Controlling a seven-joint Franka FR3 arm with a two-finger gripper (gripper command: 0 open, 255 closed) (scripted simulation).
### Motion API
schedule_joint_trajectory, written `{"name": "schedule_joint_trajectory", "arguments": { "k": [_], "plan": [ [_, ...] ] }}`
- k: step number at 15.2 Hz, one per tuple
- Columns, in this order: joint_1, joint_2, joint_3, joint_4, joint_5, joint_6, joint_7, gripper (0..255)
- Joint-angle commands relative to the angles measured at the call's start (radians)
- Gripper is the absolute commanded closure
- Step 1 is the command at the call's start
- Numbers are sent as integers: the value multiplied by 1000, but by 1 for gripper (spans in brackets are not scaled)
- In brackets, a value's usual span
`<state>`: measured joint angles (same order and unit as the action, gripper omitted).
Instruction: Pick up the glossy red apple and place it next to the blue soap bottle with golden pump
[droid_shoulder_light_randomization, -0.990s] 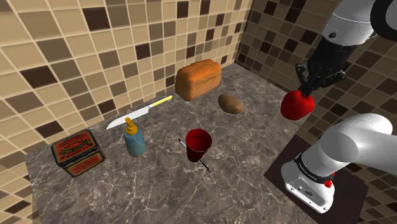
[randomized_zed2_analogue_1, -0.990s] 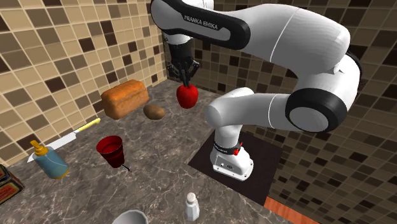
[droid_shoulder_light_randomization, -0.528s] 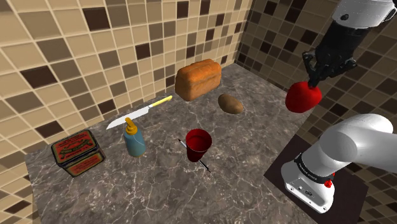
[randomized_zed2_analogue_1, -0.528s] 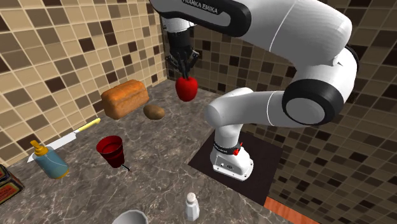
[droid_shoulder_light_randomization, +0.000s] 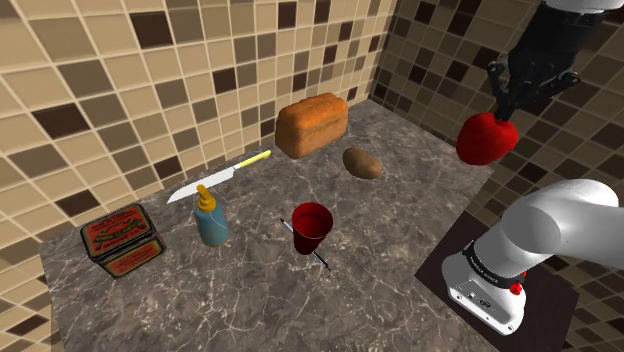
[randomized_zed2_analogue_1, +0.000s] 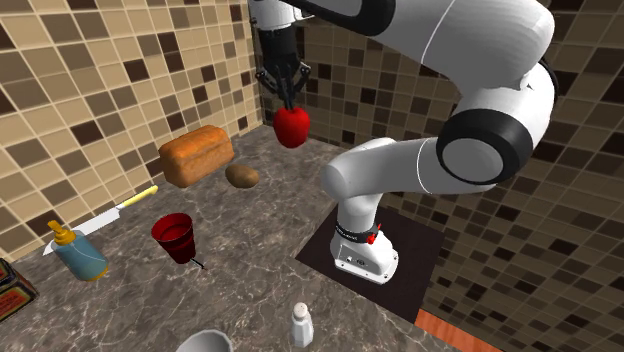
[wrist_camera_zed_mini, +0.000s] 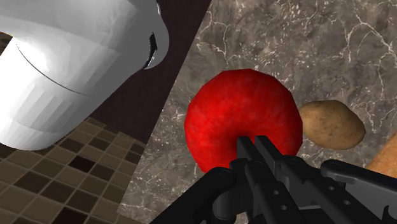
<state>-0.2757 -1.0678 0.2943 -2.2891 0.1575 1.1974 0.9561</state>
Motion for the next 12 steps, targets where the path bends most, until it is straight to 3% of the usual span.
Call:
{"name": "schedule_joint_trajectory", "arguments": {
  "k": [1, 12],
  "plan": [
    [-6, 32, 39, 31, 32, 6, 32, 255],
    [-91, 273, 338, 265, 197, 82, 267, 255]
  ]
}}
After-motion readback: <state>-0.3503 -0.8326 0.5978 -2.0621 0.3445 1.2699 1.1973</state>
